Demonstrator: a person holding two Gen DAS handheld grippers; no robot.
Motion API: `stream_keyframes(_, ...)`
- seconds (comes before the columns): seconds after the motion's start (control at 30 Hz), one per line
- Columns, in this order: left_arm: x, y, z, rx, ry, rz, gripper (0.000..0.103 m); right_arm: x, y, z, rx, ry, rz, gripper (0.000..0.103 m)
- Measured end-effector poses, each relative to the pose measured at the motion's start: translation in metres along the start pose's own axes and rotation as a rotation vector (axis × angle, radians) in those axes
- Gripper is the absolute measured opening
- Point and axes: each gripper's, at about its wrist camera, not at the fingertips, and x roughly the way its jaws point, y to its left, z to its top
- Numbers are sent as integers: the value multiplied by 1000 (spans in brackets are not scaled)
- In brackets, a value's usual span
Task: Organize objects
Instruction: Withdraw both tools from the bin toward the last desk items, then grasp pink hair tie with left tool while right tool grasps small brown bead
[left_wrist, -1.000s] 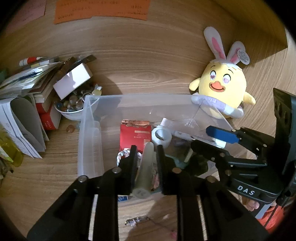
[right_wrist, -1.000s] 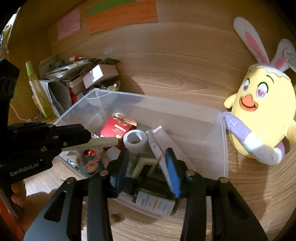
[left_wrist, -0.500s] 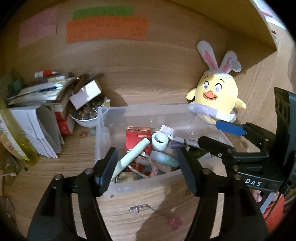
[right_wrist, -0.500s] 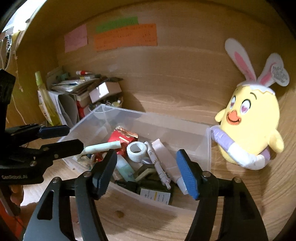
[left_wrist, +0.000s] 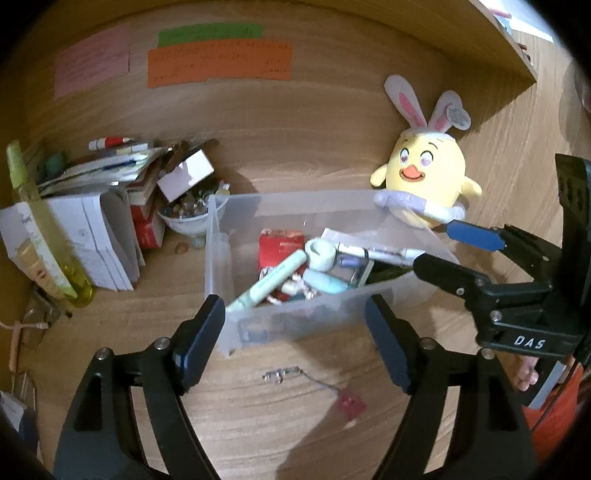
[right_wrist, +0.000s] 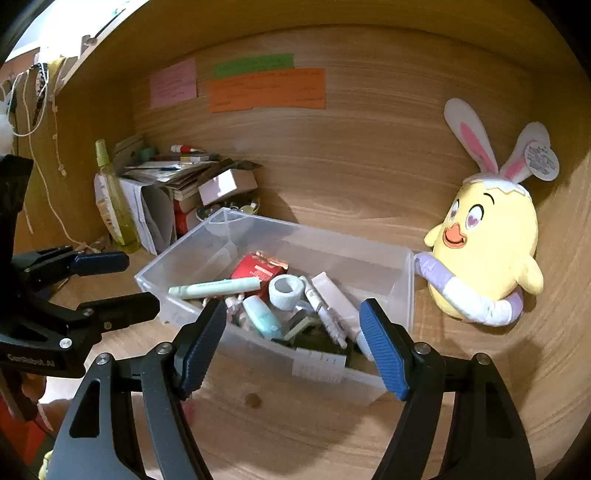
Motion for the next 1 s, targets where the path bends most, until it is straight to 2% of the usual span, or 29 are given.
stream_keyframes(0.37, 13, 11, -37, -27, 96, 25, 78, 3, 7, -28, 20, 59, 31, 72)
stream_keyframes(0.7, 24, 25, -69, -52, 193, 27, 78, 21, 22, -49, -7, 147, 59, 71)
stream_keyframes(0.77, 25, 27, -73, -58, 205, 23, 78, 27, 25, -52, -13, 174, 69, 68)
stream_keyframes(0.87, 24, 25, -78, -56, 211, 12, 78, 39, 31, -57, -34, 220, 76, 57)
stream_keyframes(0.93, 23, 21, -80, -45, 213, -4, 78, 47, 33, -61, -42, 249, 78, 45)
stream_keyframes(1.0, 22, 18, -81, -31, 211, -13, 78, 54, 34, -63, -48, 272, 72, 39)
